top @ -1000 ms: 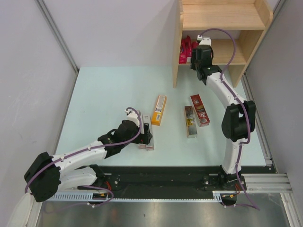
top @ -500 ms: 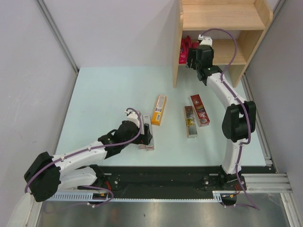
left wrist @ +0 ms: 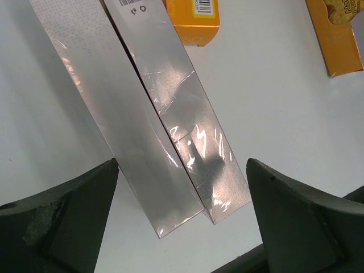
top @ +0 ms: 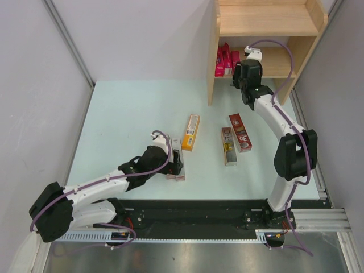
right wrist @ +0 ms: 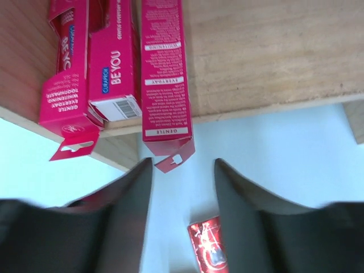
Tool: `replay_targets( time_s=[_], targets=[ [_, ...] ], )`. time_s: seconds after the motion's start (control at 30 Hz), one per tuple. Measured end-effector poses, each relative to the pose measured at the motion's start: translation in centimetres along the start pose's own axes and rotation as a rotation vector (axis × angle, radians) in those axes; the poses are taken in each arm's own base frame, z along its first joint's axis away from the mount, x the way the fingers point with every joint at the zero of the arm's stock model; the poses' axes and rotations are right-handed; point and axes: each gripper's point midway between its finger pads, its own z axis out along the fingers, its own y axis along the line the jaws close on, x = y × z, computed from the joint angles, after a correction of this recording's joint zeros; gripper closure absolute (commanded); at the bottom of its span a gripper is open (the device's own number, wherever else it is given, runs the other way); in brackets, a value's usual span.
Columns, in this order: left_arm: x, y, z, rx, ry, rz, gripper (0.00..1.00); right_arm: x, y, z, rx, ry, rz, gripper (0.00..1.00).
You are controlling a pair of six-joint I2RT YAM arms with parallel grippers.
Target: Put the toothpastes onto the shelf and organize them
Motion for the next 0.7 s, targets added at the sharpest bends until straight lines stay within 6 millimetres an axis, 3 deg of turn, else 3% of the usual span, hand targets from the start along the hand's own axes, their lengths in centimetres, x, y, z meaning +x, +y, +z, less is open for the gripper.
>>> replay_targets(
  time_s=[0.17, 0.7],
  targets=[
    [0.0, 0.0, 0.0, 0.0, 0.0, 0.0, 0.01, -0.27, 0.16, 0.02, -0.005, -0.012, 0.013, 0.78],
    [0.49, 0.17, 0.22, -0.009, 0.017, 0.007, 0.0, -0.45, -0.04, 0.91, 0.0, -0.014, 0.018, 0.83]
  ],
)
